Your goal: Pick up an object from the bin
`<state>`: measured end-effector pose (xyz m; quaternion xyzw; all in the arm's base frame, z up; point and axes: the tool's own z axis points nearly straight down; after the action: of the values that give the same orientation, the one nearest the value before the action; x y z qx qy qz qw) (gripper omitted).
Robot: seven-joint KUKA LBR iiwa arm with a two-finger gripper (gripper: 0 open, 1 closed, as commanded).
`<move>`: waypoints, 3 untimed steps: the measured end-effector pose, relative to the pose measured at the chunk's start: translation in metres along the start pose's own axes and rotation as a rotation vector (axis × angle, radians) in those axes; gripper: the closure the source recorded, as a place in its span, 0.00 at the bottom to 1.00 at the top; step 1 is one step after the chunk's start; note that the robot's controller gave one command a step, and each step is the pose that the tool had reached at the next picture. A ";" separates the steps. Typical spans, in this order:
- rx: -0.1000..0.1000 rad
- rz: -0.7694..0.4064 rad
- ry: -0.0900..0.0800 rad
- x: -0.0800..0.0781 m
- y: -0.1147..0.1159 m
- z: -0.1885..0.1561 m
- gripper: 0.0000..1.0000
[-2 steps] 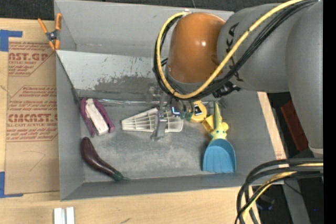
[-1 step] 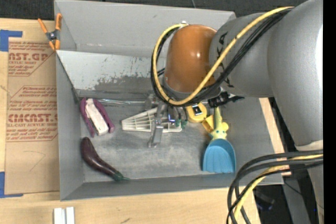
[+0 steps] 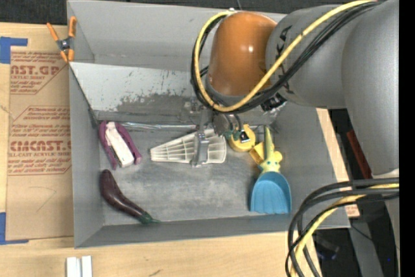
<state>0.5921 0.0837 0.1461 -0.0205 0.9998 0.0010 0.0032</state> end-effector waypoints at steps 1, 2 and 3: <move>-0.001 0.153 0.005 0.014 -0.005 0.072 0.00; -0.003 0.102 -0.003 0.009 -0.004 0.092 1.00; -0.002 0.095 -0.006 0.009 -0.004 0.091 1.00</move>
Offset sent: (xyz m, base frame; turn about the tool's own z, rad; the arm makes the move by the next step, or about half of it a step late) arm -0.0090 -0.0067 -0.0761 0.0407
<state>0.5840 0.0794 0.0555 0.0271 0.9996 0.0024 0.0060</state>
